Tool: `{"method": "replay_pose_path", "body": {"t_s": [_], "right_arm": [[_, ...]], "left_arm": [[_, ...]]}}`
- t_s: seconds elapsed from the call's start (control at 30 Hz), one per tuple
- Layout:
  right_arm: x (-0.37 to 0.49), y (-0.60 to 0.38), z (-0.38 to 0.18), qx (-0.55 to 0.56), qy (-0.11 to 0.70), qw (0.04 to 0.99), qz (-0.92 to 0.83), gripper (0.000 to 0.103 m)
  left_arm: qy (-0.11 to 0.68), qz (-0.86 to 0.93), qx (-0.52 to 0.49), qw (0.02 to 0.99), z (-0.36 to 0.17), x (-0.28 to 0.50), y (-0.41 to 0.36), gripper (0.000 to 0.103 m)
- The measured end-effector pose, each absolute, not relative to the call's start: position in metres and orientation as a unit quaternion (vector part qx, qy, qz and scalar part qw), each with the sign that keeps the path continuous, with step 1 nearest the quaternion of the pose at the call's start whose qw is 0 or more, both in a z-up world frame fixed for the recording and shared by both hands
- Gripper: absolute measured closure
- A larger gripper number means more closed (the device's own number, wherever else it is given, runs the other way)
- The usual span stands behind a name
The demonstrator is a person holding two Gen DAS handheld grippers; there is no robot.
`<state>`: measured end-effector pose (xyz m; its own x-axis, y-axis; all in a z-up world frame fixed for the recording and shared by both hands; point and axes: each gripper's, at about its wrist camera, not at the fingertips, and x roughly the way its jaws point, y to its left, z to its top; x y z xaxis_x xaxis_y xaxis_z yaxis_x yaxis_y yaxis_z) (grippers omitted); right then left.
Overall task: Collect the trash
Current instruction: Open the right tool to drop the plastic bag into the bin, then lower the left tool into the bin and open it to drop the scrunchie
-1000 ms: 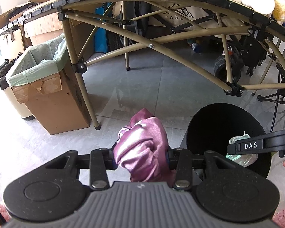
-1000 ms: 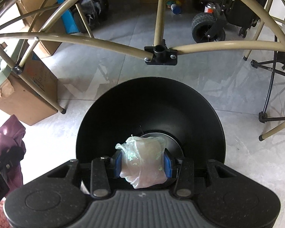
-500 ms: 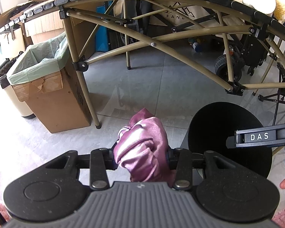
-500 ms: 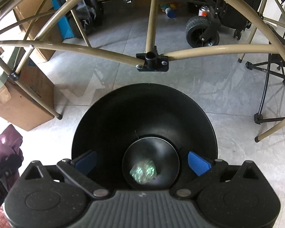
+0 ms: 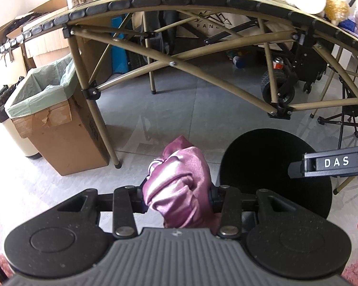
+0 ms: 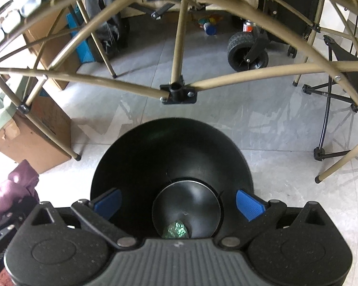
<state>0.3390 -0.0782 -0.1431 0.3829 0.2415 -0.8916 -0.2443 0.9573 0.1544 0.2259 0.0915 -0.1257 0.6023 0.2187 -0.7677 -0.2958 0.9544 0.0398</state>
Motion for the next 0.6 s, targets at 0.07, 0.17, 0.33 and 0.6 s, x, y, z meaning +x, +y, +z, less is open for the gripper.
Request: {"method": "replay_pose_path", "body": {"t_s": [0.07,0.17,0.33,0.6], "right_arm": [[0.336,-0.083,-0.137,0.001,0.529,0.836,0.147,0.0],[0.333,-0.093,-0.13,0.006,0.519,0.842,0.146,0.0],[0.331,-0.116,-0.119,0.024,0.505,0.852,0.137,0.0],[0.326,-0.161,-0.109,0.064,0.485,0.865,0.109,0.0]], "left_arm": [[0.42,0.139,-0.042,0.896,-0.123,0.226,0.085,0.061],[0.418,0.132,-0.036,0.898,-0.121,0.228,0.076,0.061],[0.413,0.116,-0.024,0.903,-0.116,0.231,0.054,0.061],[0.415,0.088,-0.012,0.905,-0.112,0.242,0.021,0.061]]}}
